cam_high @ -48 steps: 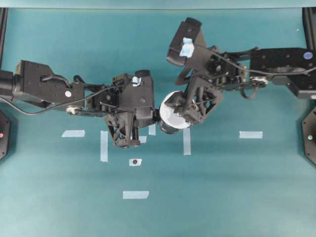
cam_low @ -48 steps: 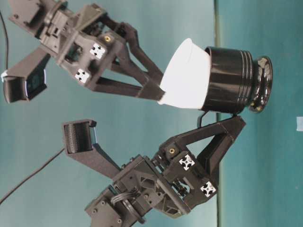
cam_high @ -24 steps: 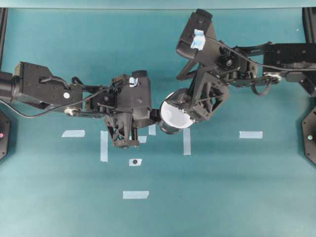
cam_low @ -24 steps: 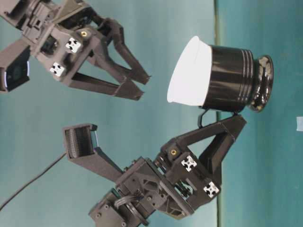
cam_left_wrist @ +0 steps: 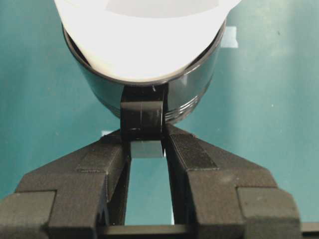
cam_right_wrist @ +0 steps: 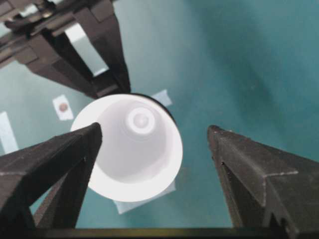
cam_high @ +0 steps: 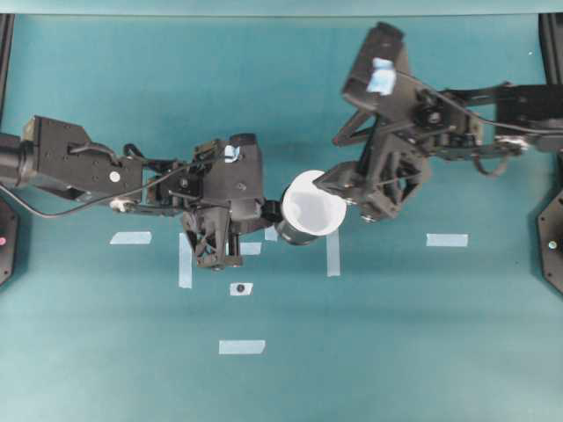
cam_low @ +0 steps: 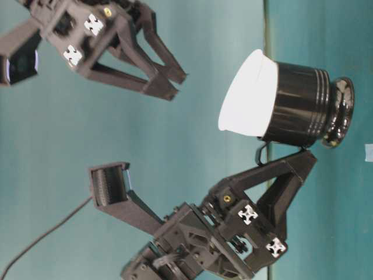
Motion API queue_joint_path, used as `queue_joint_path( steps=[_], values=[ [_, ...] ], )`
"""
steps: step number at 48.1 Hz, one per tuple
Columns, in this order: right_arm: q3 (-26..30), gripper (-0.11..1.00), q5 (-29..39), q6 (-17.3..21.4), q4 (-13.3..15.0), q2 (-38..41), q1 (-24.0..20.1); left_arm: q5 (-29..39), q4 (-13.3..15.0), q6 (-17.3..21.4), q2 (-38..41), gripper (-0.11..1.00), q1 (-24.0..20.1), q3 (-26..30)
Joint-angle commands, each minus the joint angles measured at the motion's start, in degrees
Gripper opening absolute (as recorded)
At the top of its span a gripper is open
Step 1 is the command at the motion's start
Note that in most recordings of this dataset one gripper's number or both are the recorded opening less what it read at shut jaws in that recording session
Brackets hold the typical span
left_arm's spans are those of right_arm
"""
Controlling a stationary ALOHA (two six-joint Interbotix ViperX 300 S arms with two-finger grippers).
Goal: Holding the cup holder with the left arm, the right arm places the cup into the cup holder.
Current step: 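Open the right gripper and release the white cup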
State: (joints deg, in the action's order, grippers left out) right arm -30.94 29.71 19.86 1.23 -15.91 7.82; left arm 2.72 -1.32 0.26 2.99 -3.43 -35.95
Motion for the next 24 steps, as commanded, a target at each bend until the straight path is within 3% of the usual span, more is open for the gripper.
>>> queue_joint_path(
  steps=[1, 9, 24],
  values=[
    [-0.4, 0.94, -2.2, 0.5, 0.0, -5.6, 0.2, -2.5, -0.2, -0.4, -0.4, 0.26, 0.2, -0.2],
    [-1.8, 0.94, -4.4, 0.6, -0.8, -6.2, 0.2, -6.2, -0.3, -2.0, 1.6, 0.26, 0.2, -1.1],
    [-3.3, 0.94, -5.4, 0.7, -1.0, -6.3, 0.2, -6.6, -0.2, -2.3, 3.3, 0.26, 0.2, -1.2]
  ],
)
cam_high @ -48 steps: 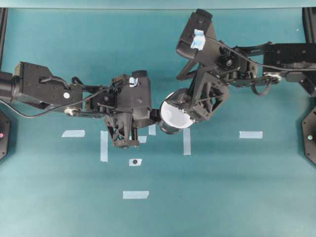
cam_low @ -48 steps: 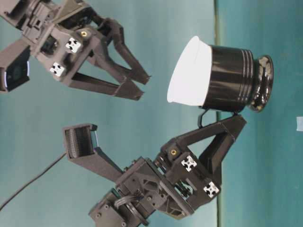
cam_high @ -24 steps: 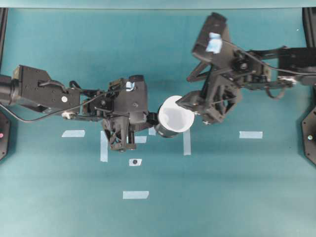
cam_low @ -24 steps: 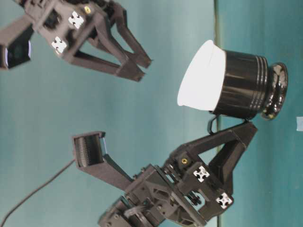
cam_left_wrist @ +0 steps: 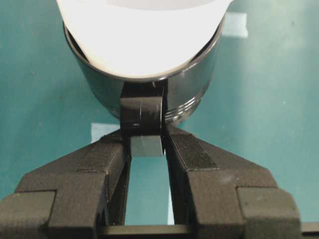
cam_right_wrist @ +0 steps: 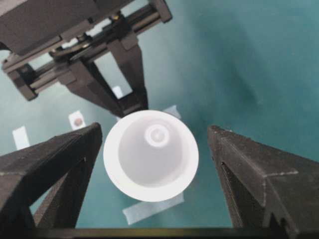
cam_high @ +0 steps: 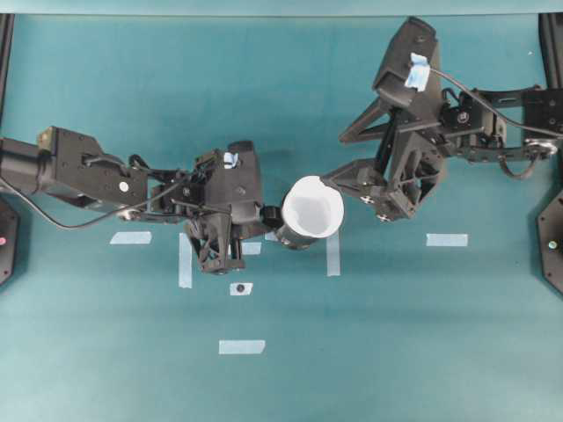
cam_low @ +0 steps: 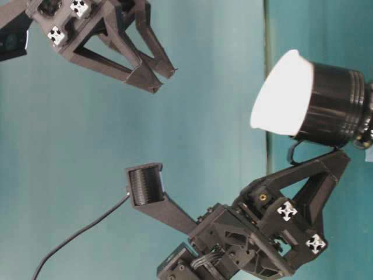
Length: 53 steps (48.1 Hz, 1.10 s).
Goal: Holding the cup holder with the left arm, the right arm places the cup into the cup holder.
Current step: 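Open the right gripper and release the white cup, then withdraw the right gripper away from the cup to the right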
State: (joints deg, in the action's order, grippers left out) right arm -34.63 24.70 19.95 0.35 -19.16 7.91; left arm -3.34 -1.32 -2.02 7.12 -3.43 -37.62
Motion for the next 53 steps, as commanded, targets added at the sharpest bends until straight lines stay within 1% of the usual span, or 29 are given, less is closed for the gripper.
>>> queue_joint_path(
  steps=[1, 17, 26, 53],
  values=[
    [0.3, 0.94, -0.5, 0.6, -0.2, -3.1, 0.1, -0.5, -0.2, 0.0, -0.9, 0.26, 0.3, 0.4],
    [-1.4, 0.94, -2.7, 0.6, -1.4, -3.1, 0.1, -0.4, -0.2, -0.1, 0.8, 0.26, 0.6, -0.4],
    [-2.0, 0.94, -3.1, 0.6, -1.8, -3.1, 0.1, -0.3, -0.2, -1.1, 1.6, 0.26, 0.7, -0.4],
    [-2.7, 0.94, -3.6, 0.6, -1.9, -2.7, -0.2, -0.5, -0.2, -1.4, 1.2, 0.26, 0.7, 0.0]
  ],
)
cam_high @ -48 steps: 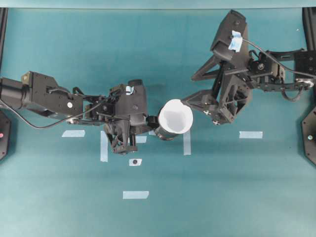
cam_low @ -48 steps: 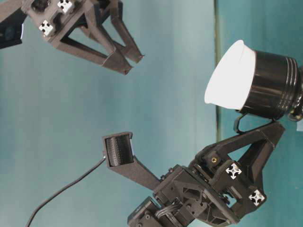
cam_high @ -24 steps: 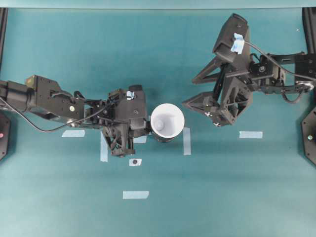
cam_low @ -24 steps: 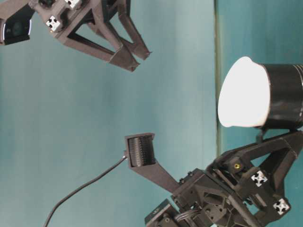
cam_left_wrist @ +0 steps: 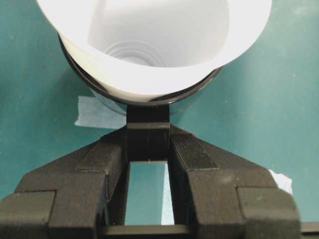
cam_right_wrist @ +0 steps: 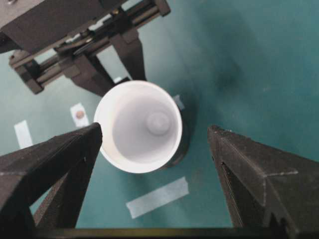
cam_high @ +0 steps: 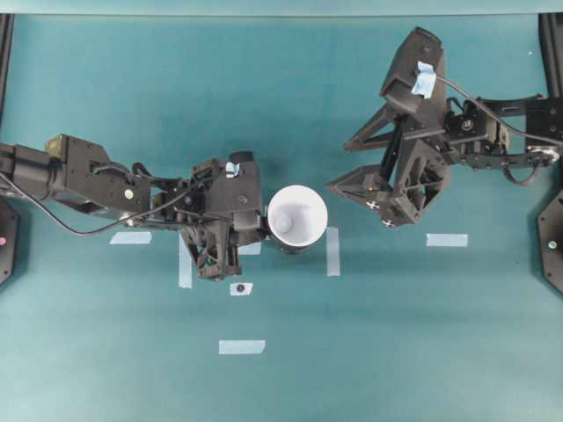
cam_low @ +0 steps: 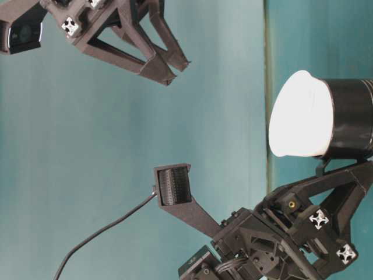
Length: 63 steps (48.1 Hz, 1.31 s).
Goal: Holding the cup holder with the left arm, the right arm places the cup into the cup holder.
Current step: 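Withdraw the right gripper away from the cup to the right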
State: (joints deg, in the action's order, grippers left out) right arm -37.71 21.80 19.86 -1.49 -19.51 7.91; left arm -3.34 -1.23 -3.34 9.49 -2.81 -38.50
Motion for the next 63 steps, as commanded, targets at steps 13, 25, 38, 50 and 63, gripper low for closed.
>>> queue_joint_path(
  steps=[13, 25, 38, 50, 63],
  values=[
    [-0.3, 0.94, -1.3, 0.7, -0.2, -2.4, -0.7, -0.5, -0.4, -0.1, -1.1, 0.26, 0.1, 1.0],
    [-1.1, 0.94, -1.6, 0.7, -0.2, -2.4, -1.3, -0.6, -0.3, -0.3, -1.2, 0.51, 0.1, 1.5],
    [-1.7, 0.94, -2.0, 0.7, -0.2, -2.4, -1.8, -0.5, -0.3, -0.1, -1.8, 0.93, 0.1, 2.8],
    [-2.0, 0.94, -2.0, 0.6, -0.2, -2.4, -1.9, -0.2, -0.3, -0.1, -2.6, 0.92, 0.1, 2.5],
    [-2.3, 0.94, -2.0, 0.6, -0.2, -2.5, -2.0, -0.1, -0.3, -0.1, -3.3, 0.92, 0.1, 2.5]
  ],
)
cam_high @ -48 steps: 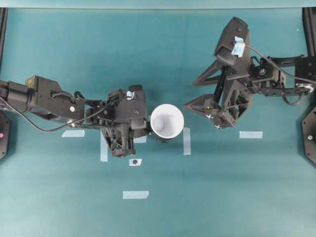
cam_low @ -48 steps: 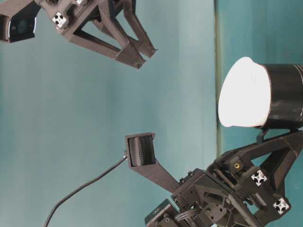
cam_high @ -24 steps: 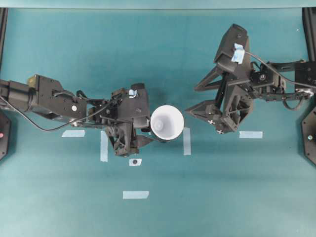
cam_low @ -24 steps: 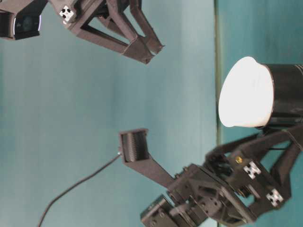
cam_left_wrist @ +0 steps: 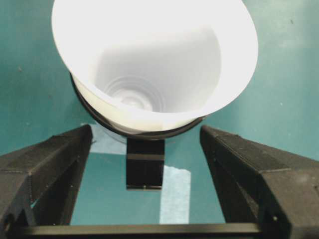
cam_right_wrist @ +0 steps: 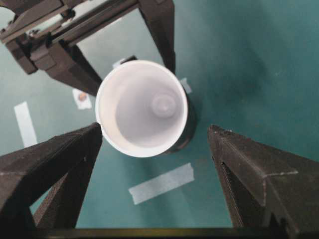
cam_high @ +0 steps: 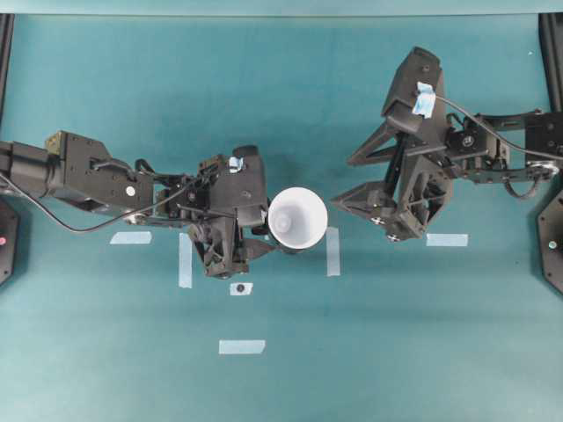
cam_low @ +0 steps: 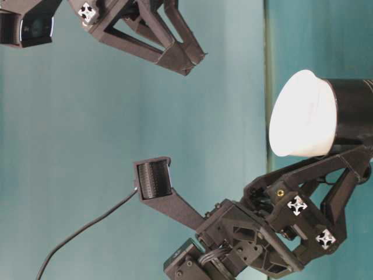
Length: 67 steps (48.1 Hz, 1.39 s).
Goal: Holding the cup holder with the left arm, the right arm places the cup into the cup holder.
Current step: 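Withdraw the right gripper away from the cup to the right, then lower holder to table, open left gripper and retract both arms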
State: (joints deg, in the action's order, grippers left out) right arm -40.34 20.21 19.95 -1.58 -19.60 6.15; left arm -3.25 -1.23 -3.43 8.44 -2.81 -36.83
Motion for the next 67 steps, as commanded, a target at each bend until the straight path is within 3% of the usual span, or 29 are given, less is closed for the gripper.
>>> queue_joint_path(
  steps=[1, 24, 67],
  values=[
    [0.4, 0.94, -0.6, 0.5, -0.1, -2.4, -0.3, -0.2, -0.3, 0.0, -2.3, 0.92, 0.1, 0.9],
    [-1.7, 0.94, -1.2, 0.4, -0.1, -2.5, -1.1, 5.5, -0.3, -0.1, -9.0, 0.91, 0.1, -1.2],
    [-2.2, 0.93, -1.2, 0.0, 0.2, -2.7, -1.4, 5.9, -0.4, -0.3, -15.3, 0.91, 0.1, -5.4]
  ],
)
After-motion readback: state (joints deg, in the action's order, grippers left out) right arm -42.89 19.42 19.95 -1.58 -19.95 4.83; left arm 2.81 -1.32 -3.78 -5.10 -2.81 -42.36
